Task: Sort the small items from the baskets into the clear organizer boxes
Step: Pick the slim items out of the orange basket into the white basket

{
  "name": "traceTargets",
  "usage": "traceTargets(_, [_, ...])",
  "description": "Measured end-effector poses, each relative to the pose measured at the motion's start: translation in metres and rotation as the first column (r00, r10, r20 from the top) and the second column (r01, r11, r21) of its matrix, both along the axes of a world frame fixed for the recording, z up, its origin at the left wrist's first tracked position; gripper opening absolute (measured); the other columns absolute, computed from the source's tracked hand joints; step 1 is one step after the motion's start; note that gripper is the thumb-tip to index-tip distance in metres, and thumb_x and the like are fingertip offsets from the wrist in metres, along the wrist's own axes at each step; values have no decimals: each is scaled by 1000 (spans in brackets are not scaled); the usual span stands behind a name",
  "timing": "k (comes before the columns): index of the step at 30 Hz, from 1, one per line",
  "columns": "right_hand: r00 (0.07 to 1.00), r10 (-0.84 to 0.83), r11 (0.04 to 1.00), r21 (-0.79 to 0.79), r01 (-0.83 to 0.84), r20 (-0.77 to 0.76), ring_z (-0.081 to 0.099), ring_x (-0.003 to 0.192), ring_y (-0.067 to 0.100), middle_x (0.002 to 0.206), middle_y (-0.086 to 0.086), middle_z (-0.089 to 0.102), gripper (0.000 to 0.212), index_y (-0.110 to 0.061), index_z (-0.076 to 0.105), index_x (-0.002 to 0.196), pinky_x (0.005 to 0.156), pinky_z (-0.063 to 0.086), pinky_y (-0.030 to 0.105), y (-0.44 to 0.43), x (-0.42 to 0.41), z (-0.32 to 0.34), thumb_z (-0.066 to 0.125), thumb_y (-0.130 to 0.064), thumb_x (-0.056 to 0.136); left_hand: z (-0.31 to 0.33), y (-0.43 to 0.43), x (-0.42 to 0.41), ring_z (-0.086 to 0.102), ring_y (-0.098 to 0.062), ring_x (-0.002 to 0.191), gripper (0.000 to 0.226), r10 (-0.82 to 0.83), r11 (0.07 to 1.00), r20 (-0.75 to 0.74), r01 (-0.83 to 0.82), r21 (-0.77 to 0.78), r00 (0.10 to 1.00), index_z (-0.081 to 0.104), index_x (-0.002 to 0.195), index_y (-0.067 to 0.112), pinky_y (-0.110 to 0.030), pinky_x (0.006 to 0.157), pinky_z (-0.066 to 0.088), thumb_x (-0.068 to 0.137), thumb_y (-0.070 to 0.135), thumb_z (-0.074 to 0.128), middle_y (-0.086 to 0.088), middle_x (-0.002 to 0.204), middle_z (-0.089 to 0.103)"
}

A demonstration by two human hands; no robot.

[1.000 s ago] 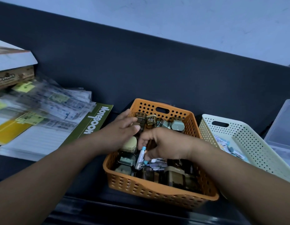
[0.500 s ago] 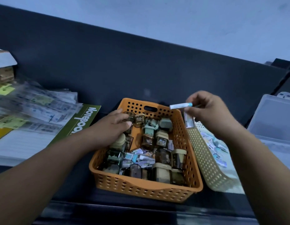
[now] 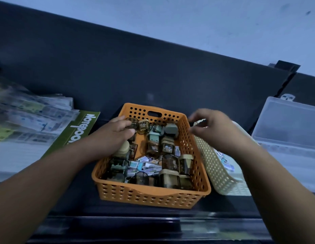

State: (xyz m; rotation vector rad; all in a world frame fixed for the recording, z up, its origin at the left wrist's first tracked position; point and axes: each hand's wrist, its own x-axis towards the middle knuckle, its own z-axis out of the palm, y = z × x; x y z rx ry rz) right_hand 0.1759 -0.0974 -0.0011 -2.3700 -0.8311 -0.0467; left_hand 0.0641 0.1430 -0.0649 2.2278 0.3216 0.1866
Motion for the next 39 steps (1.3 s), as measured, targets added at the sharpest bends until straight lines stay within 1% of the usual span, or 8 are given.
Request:
traceTargets(2, [953,249,962,-74,-265,-170,61,72,-3,88,-12,66,14,-24,68,94,68,47,15,21,-27,7,74,-19,83,-1,1,0,14,-7,144,49,1,1000,1,-1,-14,1000,37,145,25,-26,108,14,98,38,43,13,158,12])
traceTargets(5, [867,370,802,-356,-480,-334,60,81,-2,96,-15,63,27,-30,66,108,82,51,21,49,-49,1,73,-25,83,-2,1,1,14,-7,143,49,-1,1000,6,1,-21,1000,38,145,25,-23,105,14,98,38,44,13,158,12])
traceTargets(9, [859,334,607,-609,-511,-387,52,111,14,126,-6,56,46,-33,56,127,96,41,33,74,-49,-14,71,-27,84,-4,3,1,13,-7,144,50,-23,1000,0,23,-1,1000,36,145,24,-23,106,14,98,39,43,12,159,11])
traceTargets(15, [793,276,541,-594,-595,-543,53,88,5,119,-4,57,47,-29,55,125,85,44,26,83,-41,-11,70,-14,83,-3,2,-3,12,-8,144,53,-47,999,5,47,-2,999,34,147,22,-28,112,13,98,41,42,12,159,9])
traceTargets(22, [859,310,426,-748,-509,-408,54,86,15,98,-1,55,47,-11,52,125,70,49,27,93,-42,-22,70,-16,82,-4,3,-4,12,-7,144,53,-49,998,0,49,-29,999,33,146,23,-29,113,13,98,41,42,14,158,9])
traceTargets(28, [864,334,530,-683,-503,-377,58,91,17,100,-2,61,36,-16,60,118,85,51,33,88,-36,-26,69,-17,84,-2,2,-3,11,-7,144,52,-42,999,-4,42,-26,999,34,146,24,-27,110,12,98,42,41,13,158,10])
traceTargets(34, [807,328,821,-275,-501,-491,65,84,7,89,-7,70,18,-20,68,95,87,47,27,71,-15,-16,73,-9,82,0,2,-1,13,-7,143,50,-18,999,-16,18,-47,1000,36,145,25,-27,111,12,98,41,40,12,158,13])
traceTargets(39, [793,353,931,104,-350,-497,63,76,11,85,1,67,17,-9,67,92,70,49,20,54,-3,-15,70,3,80,6,-1,0,18,-9,142,48,8,997,-5,-9,-78,1000,38,144,28,-32,113,14,98,43,38,12,156,19])
